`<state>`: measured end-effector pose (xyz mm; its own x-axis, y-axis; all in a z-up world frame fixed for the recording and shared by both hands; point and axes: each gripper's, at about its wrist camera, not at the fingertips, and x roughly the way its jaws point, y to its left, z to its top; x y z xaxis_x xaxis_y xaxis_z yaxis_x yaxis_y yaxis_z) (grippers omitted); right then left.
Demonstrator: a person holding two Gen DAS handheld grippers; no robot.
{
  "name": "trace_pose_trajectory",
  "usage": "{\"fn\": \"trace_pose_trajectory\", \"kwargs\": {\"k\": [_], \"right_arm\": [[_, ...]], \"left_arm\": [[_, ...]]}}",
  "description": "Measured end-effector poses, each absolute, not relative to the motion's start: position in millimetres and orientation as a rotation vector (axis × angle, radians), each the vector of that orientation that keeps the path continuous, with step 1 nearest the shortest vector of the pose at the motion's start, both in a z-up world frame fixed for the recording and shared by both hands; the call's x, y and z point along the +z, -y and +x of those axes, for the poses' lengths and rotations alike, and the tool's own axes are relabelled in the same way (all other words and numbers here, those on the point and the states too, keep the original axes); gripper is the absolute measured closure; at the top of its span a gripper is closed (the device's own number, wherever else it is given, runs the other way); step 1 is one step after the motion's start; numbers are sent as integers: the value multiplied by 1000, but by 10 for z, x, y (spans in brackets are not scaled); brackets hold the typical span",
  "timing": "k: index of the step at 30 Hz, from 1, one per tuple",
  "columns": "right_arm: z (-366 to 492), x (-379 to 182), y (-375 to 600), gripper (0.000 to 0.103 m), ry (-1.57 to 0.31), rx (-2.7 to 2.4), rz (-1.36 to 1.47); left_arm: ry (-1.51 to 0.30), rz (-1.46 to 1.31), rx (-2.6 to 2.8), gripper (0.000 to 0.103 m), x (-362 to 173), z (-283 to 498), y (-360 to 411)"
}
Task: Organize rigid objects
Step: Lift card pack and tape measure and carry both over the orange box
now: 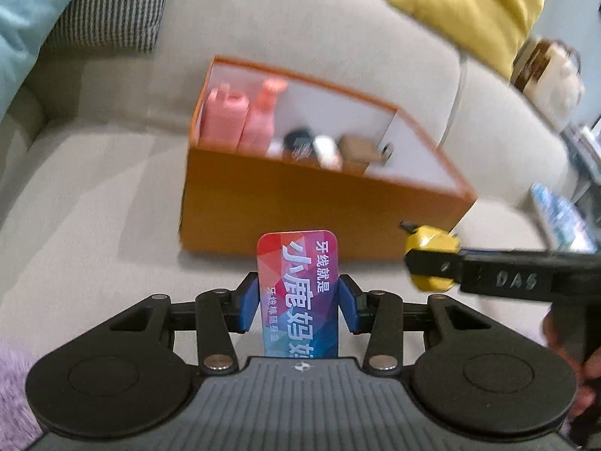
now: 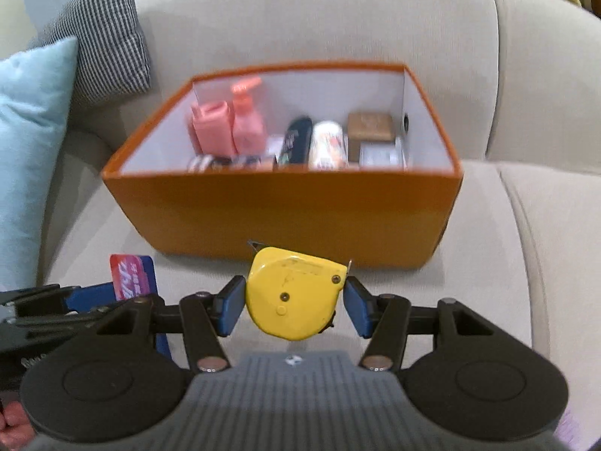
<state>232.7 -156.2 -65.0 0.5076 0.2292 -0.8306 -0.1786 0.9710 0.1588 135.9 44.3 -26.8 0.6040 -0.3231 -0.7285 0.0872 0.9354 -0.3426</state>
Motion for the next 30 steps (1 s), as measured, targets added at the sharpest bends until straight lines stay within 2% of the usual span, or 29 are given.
{"fn": "trace_pose_trajectory", "kwargs": {"k": [6,12,18,23,30], "right_arm": [[2597,-267,1641,45,-940,299,9],[3054,-32,1744,45,-894,309,-78],[3412,-279,1717,45,-955,364,-227],[3585,-543,1772,45,-1040,441,-365],[3775,-690,1851,45,-1115,528,-474]], "left_arm": [[-792,-327,-317,53,223,1825,-368],[-782,-335,-376,53,457,2638,-123],[-1013,-340,-422,53,-106,3236,308],[-1188,-323,-424,53,-592,3391,469],[-1363,-286,-416,53,-964,3611,703]]}}
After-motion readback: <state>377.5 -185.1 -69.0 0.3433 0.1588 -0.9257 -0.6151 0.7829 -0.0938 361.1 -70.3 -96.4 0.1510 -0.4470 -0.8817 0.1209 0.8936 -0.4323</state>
